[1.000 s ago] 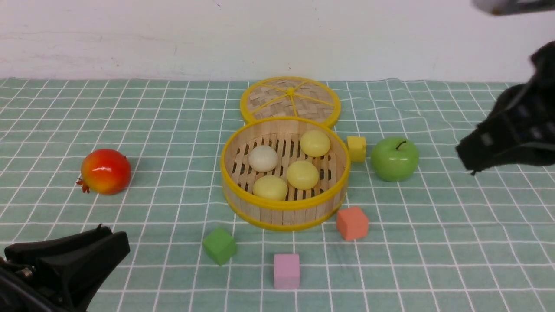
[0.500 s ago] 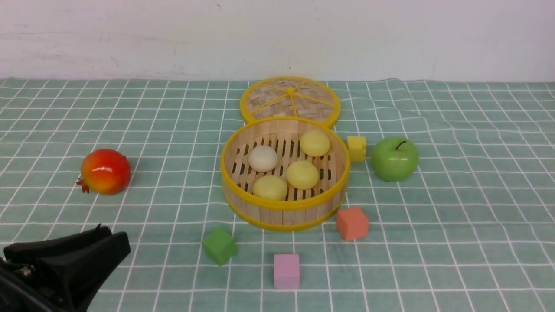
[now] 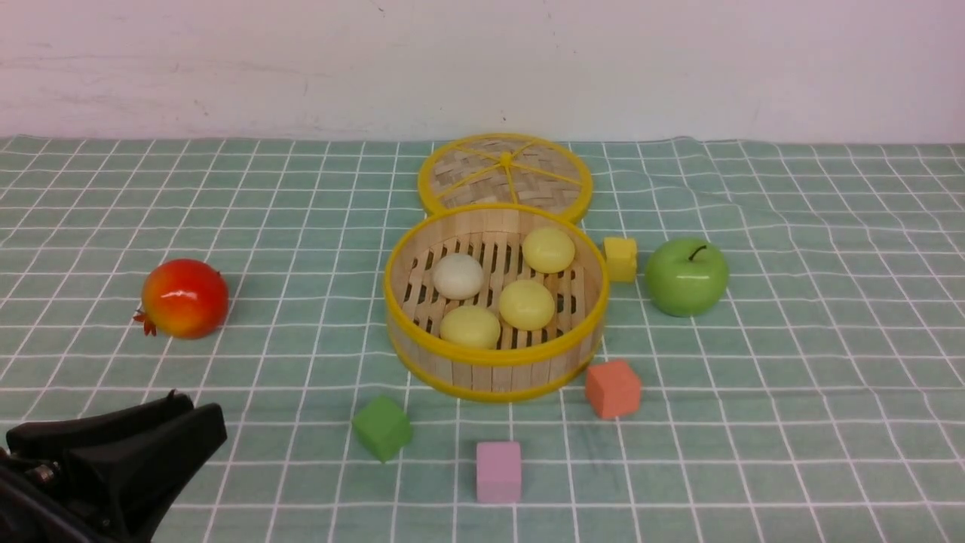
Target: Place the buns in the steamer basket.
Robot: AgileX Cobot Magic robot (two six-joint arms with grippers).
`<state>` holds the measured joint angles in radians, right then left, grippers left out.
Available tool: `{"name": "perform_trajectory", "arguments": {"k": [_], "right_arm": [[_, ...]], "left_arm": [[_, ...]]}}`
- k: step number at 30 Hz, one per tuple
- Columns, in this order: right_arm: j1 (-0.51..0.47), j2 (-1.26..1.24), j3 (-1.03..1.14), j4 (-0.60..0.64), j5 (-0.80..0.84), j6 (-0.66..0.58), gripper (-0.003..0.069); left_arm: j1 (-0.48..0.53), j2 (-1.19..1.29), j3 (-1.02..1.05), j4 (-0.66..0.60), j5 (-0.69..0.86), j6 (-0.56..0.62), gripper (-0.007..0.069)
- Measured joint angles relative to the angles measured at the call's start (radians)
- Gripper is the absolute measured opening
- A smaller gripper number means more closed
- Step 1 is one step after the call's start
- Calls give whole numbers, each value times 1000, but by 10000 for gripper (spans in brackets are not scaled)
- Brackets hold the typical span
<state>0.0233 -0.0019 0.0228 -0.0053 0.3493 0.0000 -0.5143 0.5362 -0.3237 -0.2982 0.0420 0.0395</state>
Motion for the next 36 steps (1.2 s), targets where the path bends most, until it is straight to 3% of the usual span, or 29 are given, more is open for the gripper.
{"name": "perform_trajectory", "arguments": {"k": [29, 36], "right_arm": [[0, -8, -3, -3, 17, 0, -6], [0, -8, -3, -3, 17, 0, -2]], "left_arm": [[1, 1, 1, 6, 0, 10, 217], [79, -13, 18, 29, -23, 41, 217]]}}
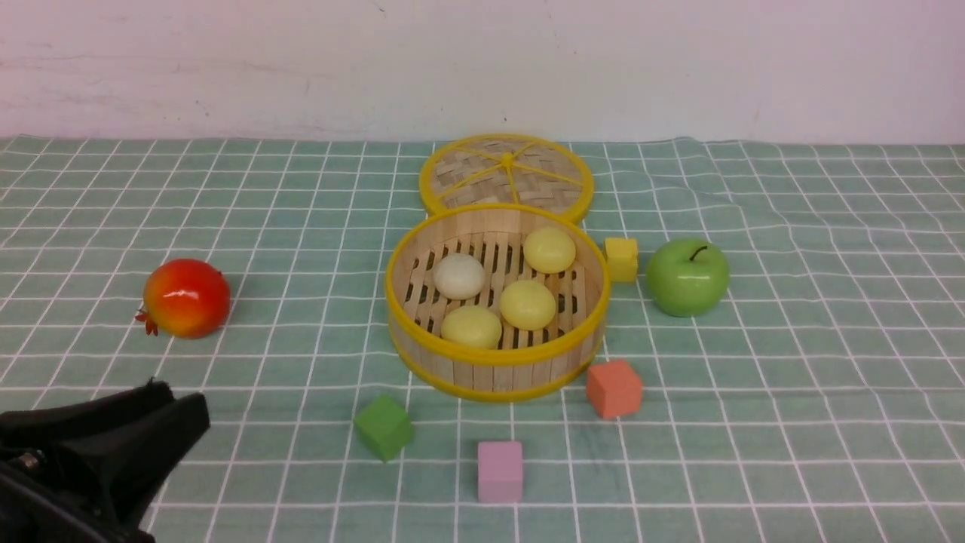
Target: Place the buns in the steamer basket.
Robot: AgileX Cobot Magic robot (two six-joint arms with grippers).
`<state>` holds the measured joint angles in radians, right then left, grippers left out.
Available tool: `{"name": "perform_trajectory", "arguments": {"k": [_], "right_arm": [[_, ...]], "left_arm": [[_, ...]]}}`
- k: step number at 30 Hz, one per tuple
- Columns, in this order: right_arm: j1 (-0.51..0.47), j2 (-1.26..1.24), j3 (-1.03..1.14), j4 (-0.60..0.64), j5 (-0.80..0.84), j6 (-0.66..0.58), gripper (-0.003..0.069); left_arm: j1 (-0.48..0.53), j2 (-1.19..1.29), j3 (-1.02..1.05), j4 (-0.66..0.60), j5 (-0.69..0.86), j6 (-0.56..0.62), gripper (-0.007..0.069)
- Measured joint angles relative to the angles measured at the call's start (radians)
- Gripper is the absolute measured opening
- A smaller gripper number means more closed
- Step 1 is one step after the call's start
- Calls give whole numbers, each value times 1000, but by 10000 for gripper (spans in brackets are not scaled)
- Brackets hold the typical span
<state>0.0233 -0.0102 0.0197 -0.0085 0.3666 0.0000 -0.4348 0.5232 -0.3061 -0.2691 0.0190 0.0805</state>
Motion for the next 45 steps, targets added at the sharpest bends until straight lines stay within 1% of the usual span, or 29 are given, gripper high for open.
{"name": "perform_trajectory", "arguments": {"k": [2, 4, 6, 7, 8, 9, 10, 12, 13, 14, 15, 16, 18, 45], "right_arm": [[0, 0, 0, 0, 0, 0, -1], [0, 0, 0, 0, 0, 0, 0], [0, 0, 0, 0, 0, 0, 1], [0, 0, 0, 0, 0, 0, 1], [0, 0, 0, 0, 0, 0, 3], [0, 0, 0, 0, 0, 0, 3], [0, 0, 0, 0, 0, 0, 3], [0, 0, 0, 0, 1, 0, 5], [0, 0, -1, 0, 2, 0, 6], [0, 0, -1, 0, 3, 0, 7], [0, -1, -1, 0, 3, 0, 8], [0, -1, -1, 0, 5, 0, 10], [0, -1, -1, 0, 5, 0, 12], [0, -1, -1, 0, 5, 0, 44]], "left_arm": [[65, -43, 26, 1, 0, -10, 206], [151, -138, 71, 1, 11, -44, 162], [212, -224, 131, 6, 25, -92, 99], [219, -234, 131, 7, 25, -92, 91], [280, -341, 202, 20, 48, -127, 13], [285, -352, 209, 20, 51, -129, 13], [312, -415, 255, 31, 74, -139, -14], [342, -506, 318, 45, 141, -145, -14], [347, -522, 326, 56, 202, -146, -14], [348, -524, 327, 59, 224, -146, -14], [350, -531, 331, 79, 301, -146, -14], [350, -533, 335, 88, 339, -146, -14], [350, -533, 336, 95, 365, -146, -14], [350, -533, 336, 102, 362, -146, -14]]}}
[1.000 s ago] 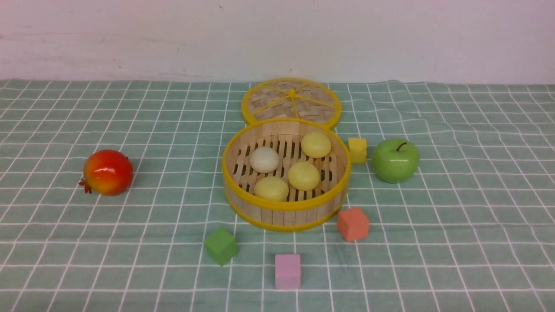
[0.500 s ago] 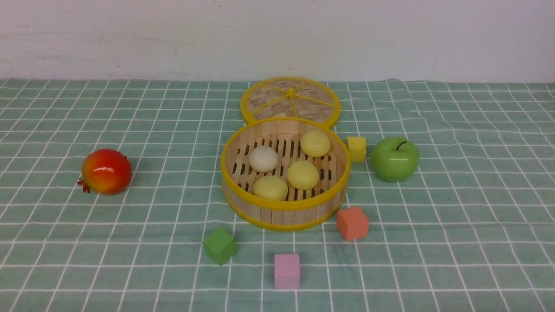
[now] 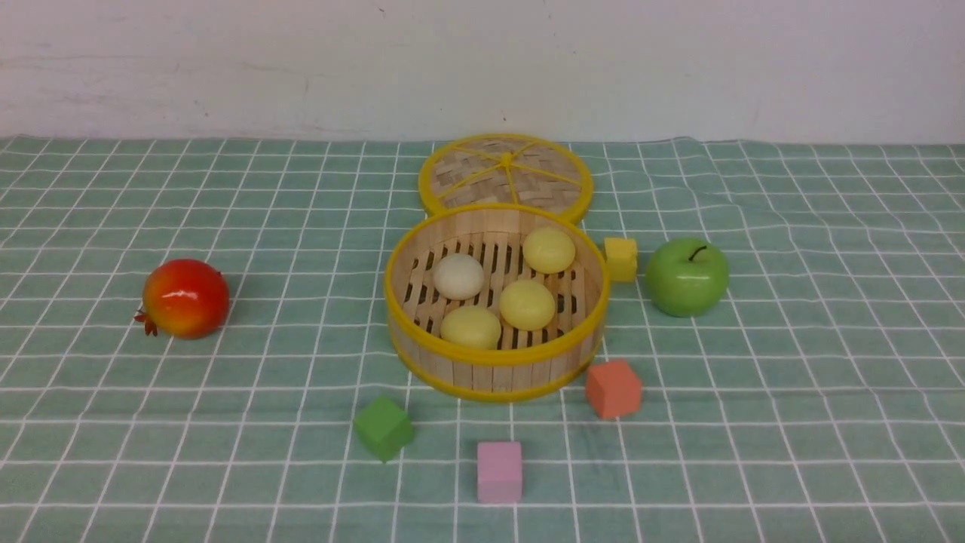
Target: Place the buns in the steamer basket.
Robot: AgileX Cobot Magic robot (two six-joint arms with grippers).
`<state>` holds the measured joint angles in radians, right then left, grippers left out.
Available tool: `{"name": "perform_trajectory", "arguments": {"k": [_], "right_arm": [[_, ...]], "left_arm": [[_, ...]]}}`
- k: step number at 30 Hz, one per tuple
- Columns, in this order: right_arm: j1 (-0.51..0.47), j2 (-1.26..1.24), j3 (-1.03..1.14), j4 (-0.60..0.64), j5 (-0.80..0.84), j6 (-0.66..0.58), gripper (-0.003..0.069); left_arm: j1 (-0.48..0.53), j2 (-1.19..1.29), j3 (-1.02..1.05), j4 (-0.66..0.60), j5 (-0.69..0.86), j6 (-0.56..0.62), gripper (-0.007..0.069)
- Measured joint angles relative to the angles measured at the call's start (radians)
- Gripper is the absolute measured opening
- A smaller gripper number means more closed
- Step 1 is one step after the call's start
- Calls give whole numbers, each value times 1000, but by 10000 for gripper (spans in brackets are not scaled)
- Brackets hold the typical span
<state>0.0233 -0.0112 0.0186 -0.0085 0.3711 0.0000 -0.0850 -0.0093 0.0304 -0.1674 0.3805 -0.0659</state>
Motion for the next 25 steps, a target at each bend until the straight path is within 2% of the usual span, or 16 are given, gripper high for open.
{"name": "perform_trajectory", "arguments": {"k": [25], "right_arm": [[0, 0, 0, 0, 0, 0, 84]], "left_arm": [[0, 0, 0, 0, 0, 0, -12]]}}
